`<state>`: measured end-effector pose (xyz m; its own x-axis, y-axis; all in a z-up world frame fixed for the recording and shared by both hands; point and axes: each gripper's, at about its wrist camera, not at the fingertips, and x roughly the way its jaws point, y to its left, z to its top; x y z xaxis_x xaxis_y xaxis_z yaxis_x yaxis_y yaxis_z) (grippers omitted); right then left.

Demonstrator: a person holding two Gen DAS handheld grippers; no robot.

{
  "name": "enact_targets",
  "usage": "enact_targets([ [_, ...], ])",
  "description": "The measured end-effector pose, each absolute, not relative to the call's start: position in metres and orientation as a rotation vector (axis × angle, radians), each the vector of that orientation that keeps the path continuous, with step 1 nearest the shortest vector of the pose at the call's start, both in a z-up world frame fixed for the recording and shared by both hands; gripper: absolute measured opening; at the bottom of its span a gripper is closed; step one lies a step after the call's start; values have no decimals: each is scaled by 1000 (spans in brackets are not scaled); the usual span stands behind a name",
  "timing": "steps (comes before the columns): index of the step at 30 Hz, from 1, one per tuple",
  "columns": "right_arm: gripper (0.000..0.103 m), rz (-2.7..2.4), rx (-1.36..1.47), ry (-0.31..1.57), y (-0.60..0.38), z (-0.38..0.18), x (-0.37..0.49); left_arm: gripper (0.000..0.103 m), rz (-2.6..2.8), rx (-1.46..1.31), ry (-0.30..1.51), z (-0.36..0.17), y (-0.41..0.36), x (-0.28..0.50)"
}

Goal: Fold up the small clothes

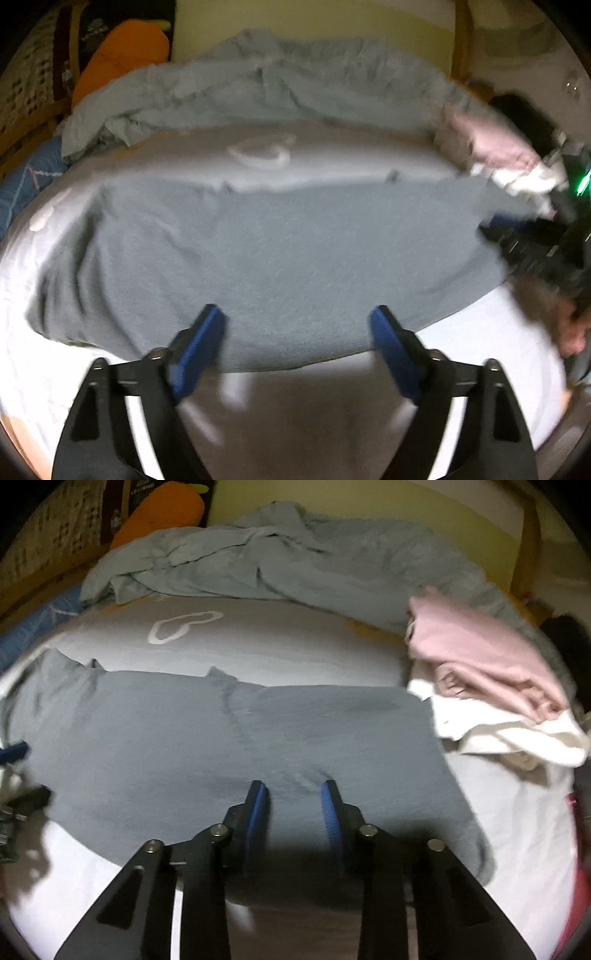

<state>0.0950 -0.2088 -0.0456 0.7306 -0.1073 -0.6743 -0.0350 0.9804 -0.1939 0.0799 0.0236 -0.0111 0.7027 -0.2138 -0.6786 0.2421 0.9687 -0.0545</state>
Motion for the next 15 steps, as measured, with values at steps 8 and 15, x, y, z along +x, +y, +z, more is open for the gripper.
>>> enact_targets([
  [8,35,224,-88,691,-168,-27,70,100,-51,-442,646,13,151,58],
  [15,37,227,-55,735,-170,-47,71,93,-71,-801,692,-27,214,70],
])
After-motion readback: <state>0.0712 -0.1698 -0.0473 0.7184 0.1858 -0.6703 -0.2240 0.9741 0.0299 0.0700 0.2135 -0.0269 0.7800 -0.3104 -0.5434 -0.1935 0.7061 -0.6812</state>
